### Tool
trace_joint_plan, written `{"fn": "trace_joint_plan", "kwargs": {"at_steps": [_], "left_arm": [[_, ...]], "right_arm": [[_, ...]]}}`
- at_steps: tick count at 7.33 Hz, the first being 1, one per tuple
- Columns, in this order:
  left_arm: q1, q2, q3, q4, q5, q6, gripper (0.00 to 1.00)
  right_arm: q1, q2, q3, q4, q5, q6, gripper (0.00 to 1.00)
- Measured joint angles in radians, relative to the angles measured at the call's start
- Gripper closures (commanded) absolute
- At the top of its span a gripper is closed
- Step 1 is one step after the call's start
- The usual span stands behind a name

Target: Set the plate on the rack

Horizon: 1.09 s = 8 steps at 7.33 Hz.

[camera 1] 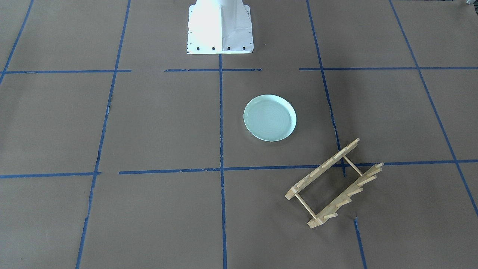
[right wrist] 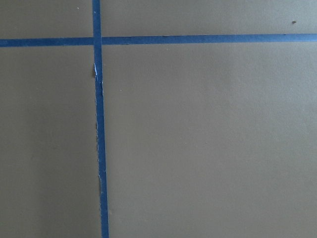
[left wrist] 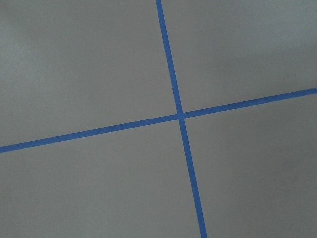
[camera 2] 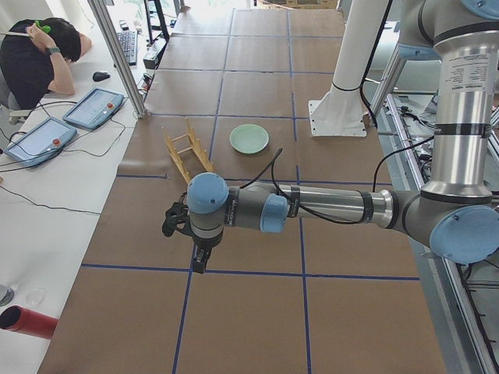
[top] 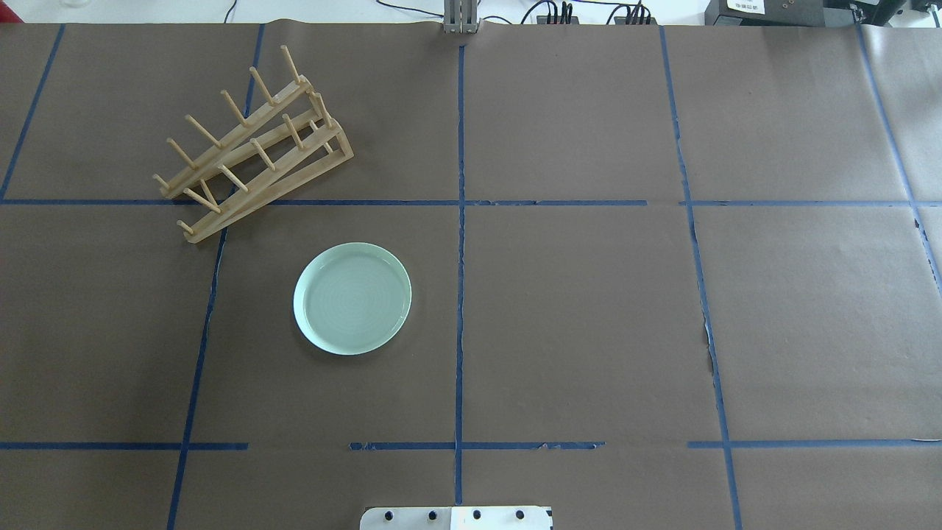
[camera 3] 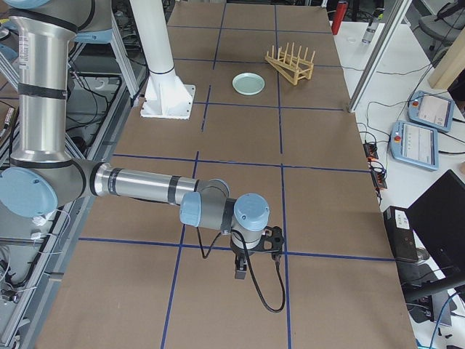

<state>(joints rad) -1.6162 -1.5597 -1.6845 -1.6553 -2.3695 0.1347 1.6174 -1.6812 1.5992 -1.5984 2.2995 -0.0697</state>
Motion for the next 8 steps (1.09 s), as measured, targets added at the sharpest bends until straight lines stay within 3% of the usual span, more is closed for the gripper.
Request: {"fn": "trace_joint_plan", "kwargs": {"at_steps": [2, 4, 6, 8], "left_arm": [[0.02, -0.028, -0.059, 0.0, -0.002, -0.003, 0.0], [0.067, -0.057, -0.146, 0.0, 0.003, -0.144, 0.0], [0.223, -0.115, -0.225, -0.001, 0.042, -0.44, 0.0], [0.444, -0.237, -0.273, 0.004, 0.155, -0.852, 0.0]], "right_arm": [[0.001, 0.0, 0.0, 0.0, 0.0, -0.001, 0.0], [0.001, 0.0, 0.0, 0.0, 0.0, -0.001, 0.0], [0.0, 0.0, 0.0, 0.0, 0.0, -0.001, 0.0], [0.0, 0.0, 0.0, 0.0, 0.0, -0.001, 0.0]]}}
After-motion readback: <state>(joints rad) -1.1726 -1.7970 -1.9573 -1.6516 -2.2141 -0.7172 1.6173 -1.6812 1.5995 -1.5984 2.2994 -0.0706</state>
